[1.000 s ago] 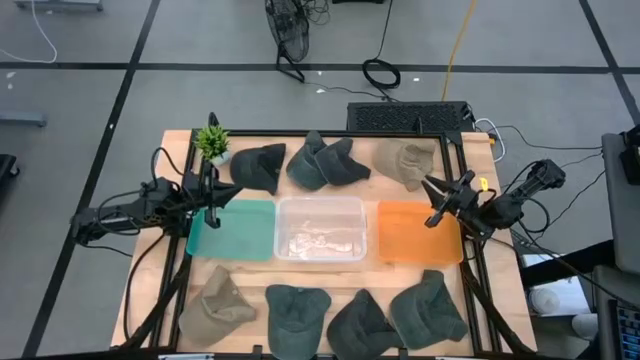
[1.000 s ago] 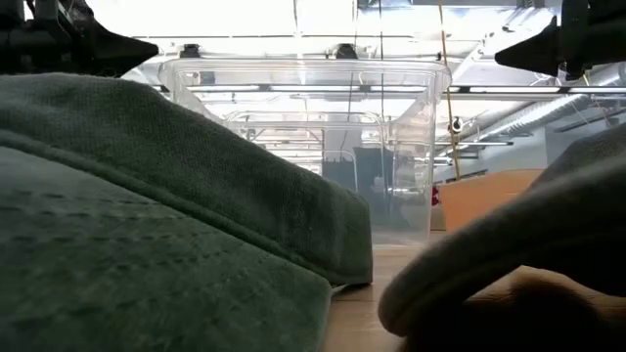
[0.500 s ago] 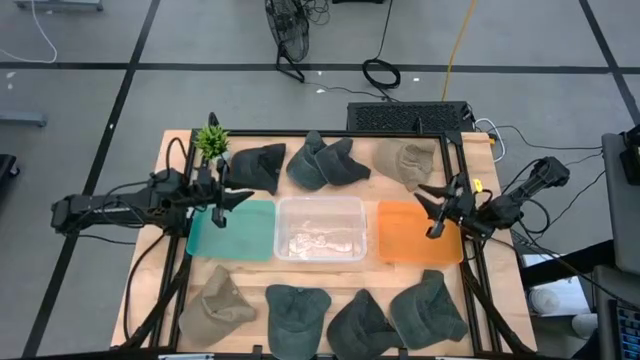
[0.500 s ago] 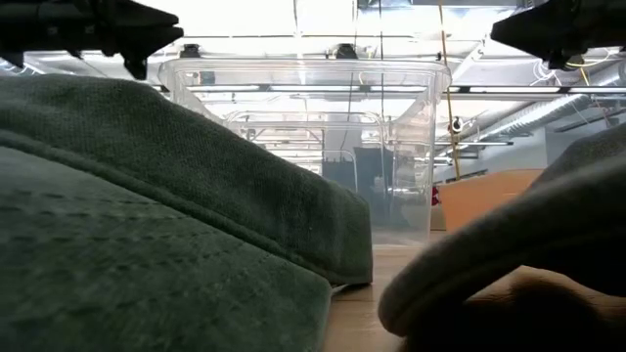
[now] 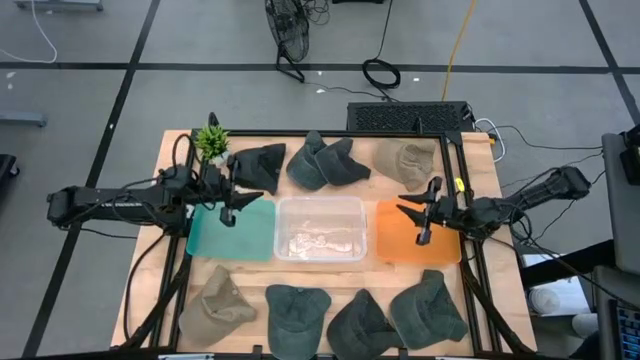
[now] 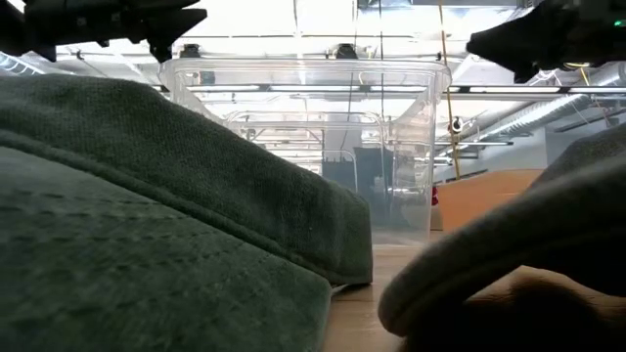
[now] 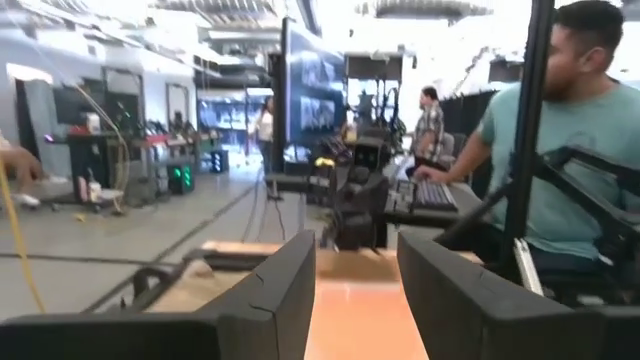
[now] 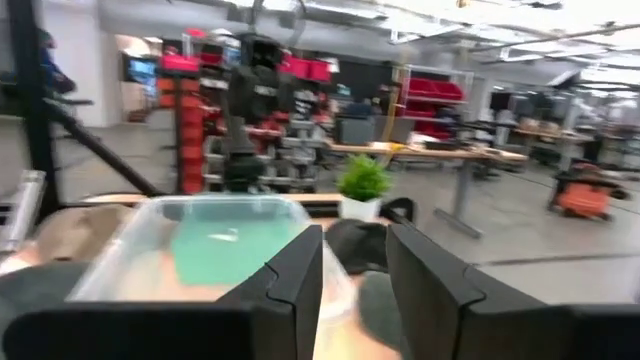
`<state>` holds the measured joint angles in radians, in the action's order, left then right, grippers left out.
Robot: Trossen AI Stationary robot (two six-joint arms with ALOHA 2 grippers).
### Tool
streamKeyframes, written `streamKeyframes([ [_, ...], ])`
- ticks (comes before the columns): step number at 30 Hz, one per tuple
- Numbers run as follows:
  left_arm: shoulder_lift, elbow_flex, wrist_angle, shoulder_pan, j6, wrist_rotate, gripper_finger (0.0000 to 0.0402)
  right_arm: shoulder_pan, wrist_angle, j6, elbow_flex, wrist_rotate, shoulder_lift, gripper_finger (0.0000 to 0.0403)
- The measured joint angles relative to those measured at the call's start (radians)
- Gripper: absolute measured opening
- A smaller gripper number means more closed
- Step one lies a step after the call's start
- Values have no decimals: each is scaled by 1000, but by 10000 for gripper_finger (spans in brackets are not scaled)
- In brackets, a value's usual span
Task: Pick & Place hat
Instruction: Put the top brown cap into the transparent bin
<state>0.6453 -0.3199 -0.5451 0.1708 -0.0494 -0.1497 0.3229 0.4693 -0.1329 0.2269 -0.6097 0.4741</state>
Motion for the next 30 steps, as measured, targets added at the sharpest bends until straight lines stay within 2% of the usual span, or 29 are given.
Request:
streamKeyframes([
  [6, 43, -72, 66, 60, -12, -8, 157, -190, -197, 95, 145, 110, 65, 105],
  [11, 104, -211, 227, 86, -3, -11, 157, -331, -437, 191, 310, 117, 163, 105],
  [16, 155, -334, 331, 91, 73, -11, 157, -457, -561, 274, 430, 136, 243, 110],
  [22, 190, -361, 275, 91, 105, -11, 157, -675, -756, 379, 519, 264, 367, 125],
  [26, 206, -361, 280, 91, 120, -11, 157, -824, -915, 433, 584, 275, 472, 138],
  [28, 207, -361, 284, 91, 126, -11, 157, -891, -953, 461, 586, 292, 512, 148],
  [30, 204, -361, 286, 91, 126, -11, 157, -956, -961, 467, 586, 353, 549, 160],
])
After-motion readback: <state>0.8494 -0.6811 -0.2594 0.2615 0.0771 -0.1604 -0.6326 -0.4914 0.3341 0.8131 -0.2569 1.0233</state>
